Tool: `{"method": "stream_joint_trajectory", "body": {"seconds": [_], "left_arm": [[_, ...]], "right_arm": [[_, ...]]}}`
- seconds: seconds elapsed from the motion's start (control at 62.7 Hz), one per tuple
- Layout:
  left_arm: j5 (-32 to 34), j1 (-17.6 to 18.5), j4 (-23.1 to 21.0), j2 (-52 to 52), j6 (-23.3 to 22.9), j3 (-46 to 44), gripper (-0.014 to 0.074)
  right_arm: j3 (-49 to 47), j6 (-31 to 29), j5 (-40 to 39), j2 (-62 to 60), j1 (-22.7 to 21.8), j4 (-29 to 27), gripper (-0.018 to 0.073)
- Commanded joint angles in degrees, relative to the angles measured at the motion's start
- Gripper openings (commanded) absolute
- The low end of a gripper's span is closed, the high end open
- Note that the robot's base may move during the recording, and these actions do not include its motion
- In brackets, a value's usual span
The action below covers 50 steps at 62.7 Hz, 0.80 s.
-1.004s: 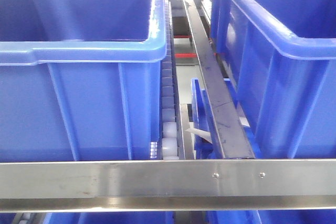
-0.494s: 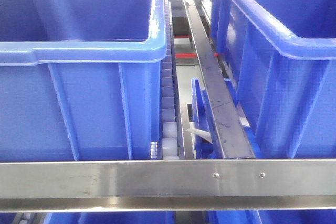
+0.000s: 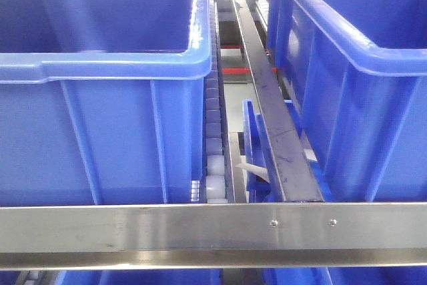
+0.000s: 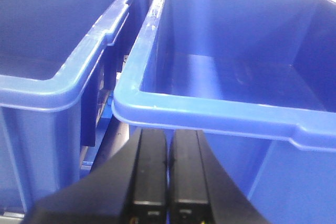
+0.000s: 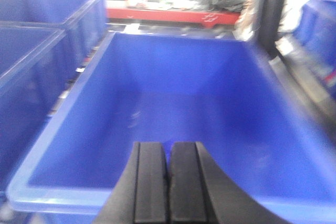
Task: Pick and sort blue part to right shelf
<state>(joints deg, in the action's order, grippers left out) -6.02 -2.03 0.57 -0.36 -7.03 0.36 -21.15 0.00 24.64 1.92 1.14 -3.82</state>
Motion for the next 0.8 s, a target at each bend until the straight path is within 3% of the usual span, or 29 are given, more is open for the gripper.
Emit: {"method": "stream_joint_trajectory", "body": {"seconds": [0.0, 0.367, 0.414, 0.781], "left_arm": [[5.3, -0.2, -0.6, -1.2, -0.1, 1.4, 0.0123], [5.3, -0.2, -0.6, -1.2, -0.1, 1.4, 0.0123], [5.3, -0.2, -0.6, -1.2, -0.1, 1.4, 0.0123], [5.3, -0.2, -0.6, -1.1, -0.1, 1.4, 0.0123]], "right_arm": [[3.6, 0.5, -9.3, 0.8, -0.1, -1.5, 0.0058], [22.0, 5.3, -30.2, -2.3, -0.2, 2.3, 0.0058], [21.7, 5.2, -26.8, -4.3, -0.2, 2.7, 0.0058], [21.7, 5.2, -26.8, -3.8, -0.2, 3.8, 0.0058]]}}
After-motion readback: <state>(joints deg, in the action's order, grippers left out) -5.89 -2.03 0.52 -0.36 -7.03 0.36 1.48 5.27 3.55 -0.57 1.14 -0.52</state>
